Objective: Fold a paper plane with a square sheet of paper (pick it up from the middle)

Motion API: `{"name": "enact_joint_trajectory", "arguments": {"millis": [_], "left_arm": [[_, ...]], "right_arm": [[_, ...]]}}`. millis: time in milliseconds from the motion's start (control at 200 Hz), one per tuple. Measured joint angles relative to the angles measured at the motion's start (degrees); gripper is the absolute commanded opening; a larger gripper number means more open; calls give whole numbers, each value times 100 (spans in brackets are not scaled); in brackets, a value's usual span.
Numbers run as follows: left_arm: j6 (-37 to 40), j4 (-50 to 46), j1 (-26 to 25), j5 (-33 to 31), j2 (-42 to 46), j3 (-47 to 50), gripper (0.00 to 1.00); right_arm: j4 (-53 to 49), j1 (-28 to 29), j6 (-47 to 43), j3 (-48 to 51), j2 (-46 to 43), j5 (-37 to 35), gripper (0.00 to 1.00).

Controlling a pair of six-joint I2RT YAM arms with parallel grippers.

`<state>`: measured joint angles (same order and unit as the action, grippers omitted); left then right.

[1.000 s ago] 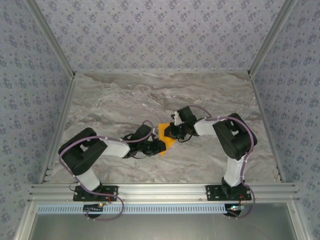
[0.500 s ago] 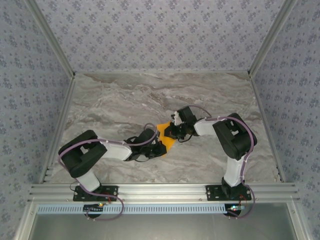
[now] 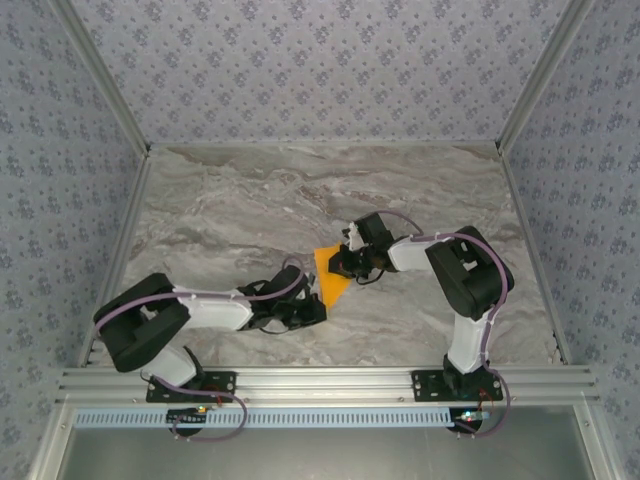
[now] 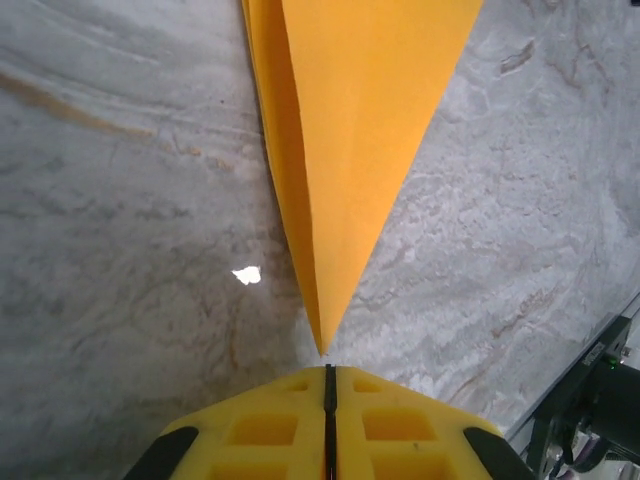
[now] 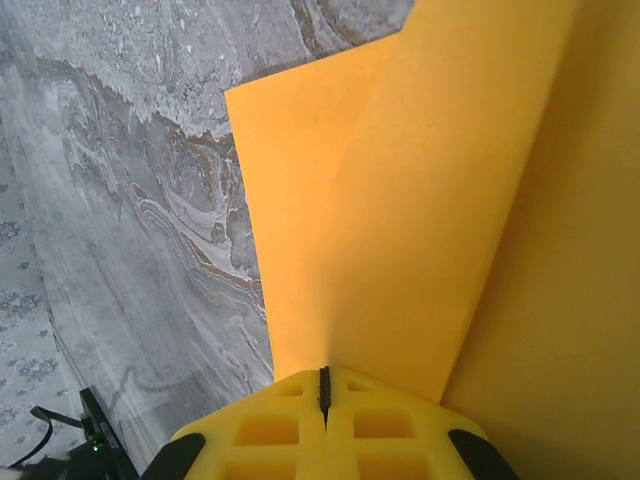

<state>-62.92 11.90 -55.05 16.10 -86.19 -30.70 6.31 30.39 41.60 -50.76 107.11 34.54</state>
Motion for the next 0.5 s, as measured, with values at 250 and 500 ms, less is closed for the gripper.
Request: {"name": "enact_joint_trajectory", "arguments": {"millis": [250, 500], "left_arm": [[387, -446, 535, -286, 678, -308, 11], [481, -267, 621, -332, 81, -442, 7]], "right_arm": [[323, -11, 144, 0, 79, -24, 7], [990, -37, 494, 103, 168, -177, 7]]}}
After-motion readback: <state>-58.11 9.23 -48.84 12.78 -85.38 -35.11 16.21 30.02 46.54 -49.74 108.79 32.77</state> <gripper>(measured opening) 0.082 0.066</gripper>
